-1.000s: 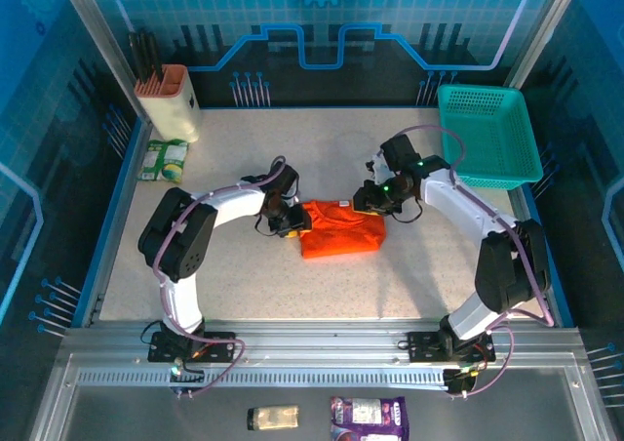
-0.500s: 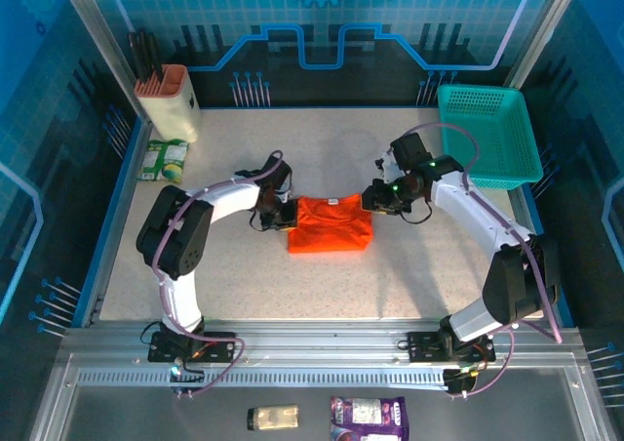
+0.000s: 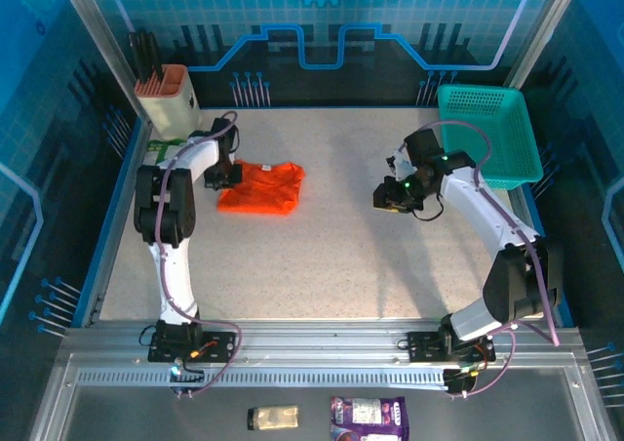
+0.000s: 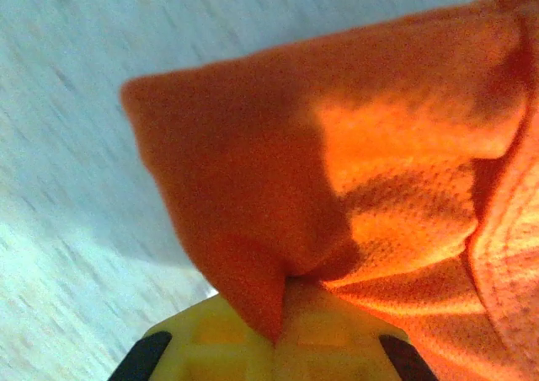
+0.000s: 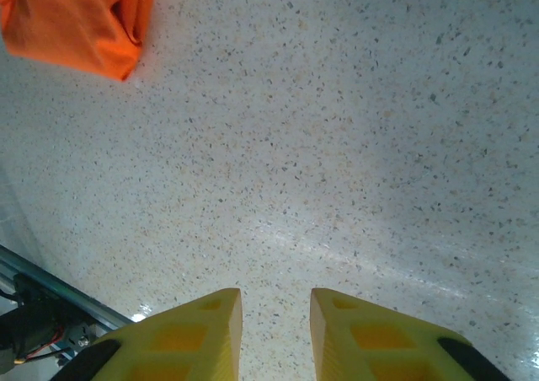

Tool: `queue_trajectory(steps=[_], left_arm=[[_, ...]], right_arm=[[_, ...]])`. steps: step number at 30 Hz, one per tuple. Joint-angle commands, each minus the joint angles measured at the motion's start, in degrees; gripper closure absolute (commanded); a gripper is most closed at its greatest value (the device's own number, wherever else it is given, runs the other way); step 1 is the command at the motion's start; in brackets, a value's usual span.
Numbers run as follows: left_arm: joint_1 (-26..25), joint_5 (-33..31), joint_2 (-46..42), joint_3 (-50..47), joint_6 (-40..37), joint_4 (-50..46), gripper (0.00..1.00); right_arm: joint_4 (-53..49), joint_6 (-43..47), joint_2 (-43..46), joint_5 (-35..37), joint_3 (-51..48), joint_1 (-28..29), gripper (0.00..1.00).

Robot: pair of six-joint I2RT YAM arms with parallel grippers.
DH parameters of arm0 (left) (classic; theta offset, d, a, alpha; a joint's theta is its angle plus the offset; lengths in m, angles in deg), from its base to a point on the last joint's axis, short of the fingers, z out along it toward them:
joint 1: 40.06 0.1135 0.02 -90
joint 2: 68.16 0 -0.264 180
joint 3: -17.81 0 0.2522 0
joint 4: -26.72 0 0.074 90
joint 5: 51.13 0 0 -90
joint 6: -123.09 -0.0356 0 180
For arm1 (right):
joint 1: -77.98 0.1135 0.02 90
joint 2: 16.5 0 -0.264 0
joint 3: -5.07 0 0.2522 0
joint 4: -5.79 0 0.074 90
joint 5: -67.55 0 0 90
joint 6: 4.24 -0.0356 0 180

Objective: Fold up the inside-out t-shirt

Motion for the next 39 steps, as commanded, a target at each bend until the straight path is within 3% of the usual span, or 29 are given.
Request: queue_trajectory(steps=[1,6,10,16,19,23,24,26,28,30,34,39], left_arm=[[3.46,-5.75,3.86,7.39,-6.60,-5.42,0.98],[6.66,-10.12,7.95,17.58,-10.67,-6.93,0.97],[8.98,-9.21,11.31,25.32,-11.65,-10.64,0.96],[8.82,-8.61,9.95,28.28,-11.61,-12.05,0.86],[8.90,-8.25,6.72,26.32,-10.72,-11.77,0.74],[8.75,-6.11,-0.44,19.15,-8.53,-8.03,0.54],[8.73,-5.41,-2.52,16.80,-7.43,-6.76,0.50],[8.56,-3.06,-6.66,11.31,-5.35,-3.61,0.43],[8.00,0.01,-11.64,4.55,-2.97,0.63,0.22],[7.01,1.77,-16.88,-3.76,-0.39,6.17,0.02],[5.48,1.51,-26.07,-20.83,3.50,19.14,0.01],[5.39,0.44,-35.94,-42.57,8.41,38.49,0.01]], right_arm=[[-3.90,2.55,0.75,-1.68,1.66,-1.23,0.71],[-5.74,3.34,1.58,-2.34,0.46,-2.07,0.71],[-6.21,3.33,2.56,-2.02,0.06,-2.84,0.71],[-5.86,2.47,3.93,-0.94,0.40,-3.54,0.71],[-4.11,2.45,5.75,1.12,-0.41,-4.68,0.70],[0.60,4.23,8.03,9.48,-2.84,-6.60,0.46],[2.35,4.75,8.47,12.65,-3.80,-7.22,0.31],[6.74,5.36,8.99,17.81,-6.13,-8.45,0.14],[11.32,5.38,8.62,21.84,-8.81,-9.82,0.04],[16.51,5.68,7.86,25.42,-11.25,-10.88,0.02],[31.19,8.40,9.00,32.20,-19.96,-11.00,0.04],[57.67,16.01,12.30,38.23,-36.37,-11.12,0.04]])
